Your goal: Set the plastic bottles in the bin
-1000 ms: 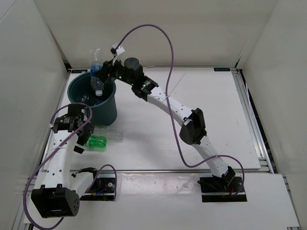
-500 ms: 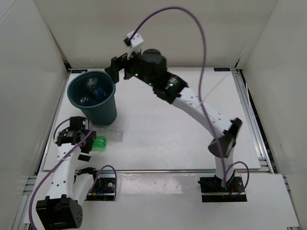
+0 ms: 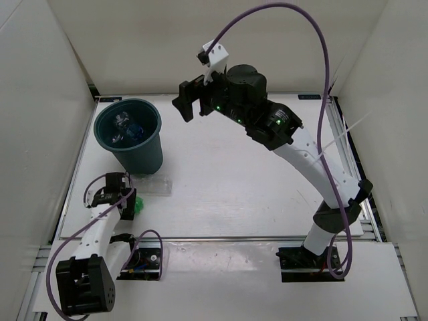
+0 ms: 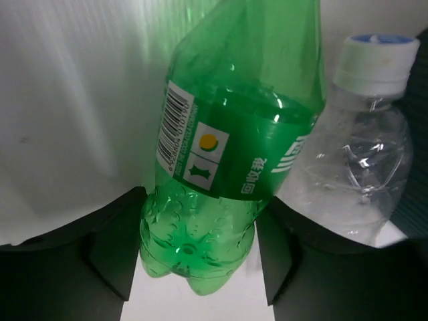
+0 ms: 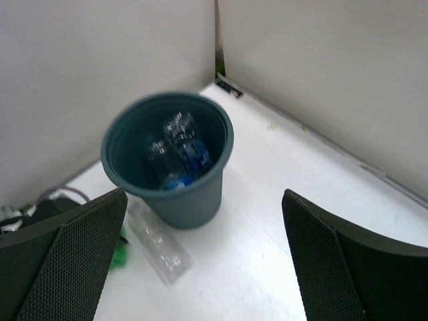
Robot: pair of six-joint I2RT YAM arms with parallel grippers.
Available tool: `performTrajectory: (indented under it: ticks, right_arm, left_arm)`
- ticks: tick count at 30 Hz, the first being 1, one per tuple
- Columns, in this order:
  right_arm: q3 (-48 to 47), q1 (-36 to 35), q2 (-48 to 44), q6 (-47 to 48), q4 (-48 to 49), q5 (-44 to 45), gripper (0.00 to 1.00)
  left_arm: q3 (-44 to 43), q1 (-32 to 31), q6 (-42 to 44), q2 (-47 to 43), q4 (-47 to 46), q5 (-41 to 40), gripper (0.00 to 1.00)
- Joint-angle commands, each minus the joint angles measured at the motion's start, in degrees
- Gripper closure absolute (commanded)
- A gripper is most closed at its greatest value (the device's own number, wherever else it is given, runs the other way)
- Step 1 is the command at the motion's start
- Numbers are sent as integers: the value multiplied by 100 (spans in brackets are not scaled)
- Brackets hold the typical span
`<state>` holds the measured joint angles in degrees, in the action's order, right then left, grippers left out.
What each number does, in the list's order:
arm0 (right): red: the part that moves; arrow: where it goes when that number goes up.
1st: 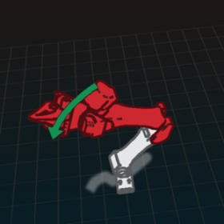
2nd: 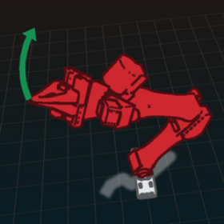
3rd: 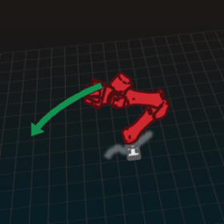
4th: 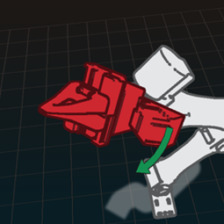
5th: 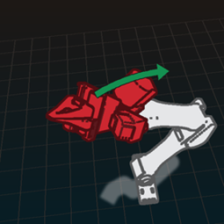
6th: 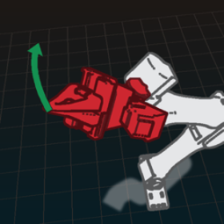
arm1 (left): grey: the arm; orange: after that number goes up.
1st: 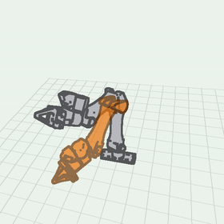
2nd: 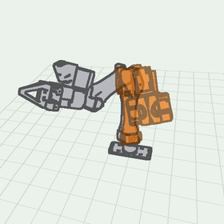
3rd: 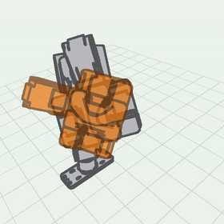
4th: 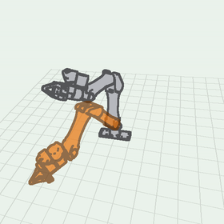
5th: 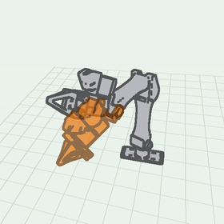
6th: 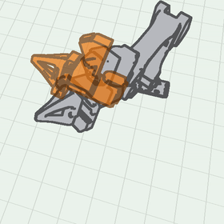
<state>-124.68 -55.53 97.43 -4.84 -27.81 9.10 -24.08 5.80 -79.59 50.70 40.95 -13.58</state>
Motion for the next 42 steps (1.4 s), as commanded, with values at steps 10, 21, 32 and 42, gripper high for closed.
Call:
performTrajectory:
  ticks: [10,21,32,42]
  right_arm:
    - [884,164,-611,28,-321,443,0]
    - [718,1016,-365,-798,-321,-241,0]
    - [1015,1264,-136,-949,-260,-1331,0]
    - [3096,1264,-84,-746,978,-2473,3]
  left_arm:
    - [-2174,105,-645,-1182,2820,296,49]
    - [-4307,53,1894,-264,-433,110,50]
    - [-5239,-1168,3749,1768,-817,-1014,0]
    - [-5292,-1407,3595,-23,147,-2297,0]
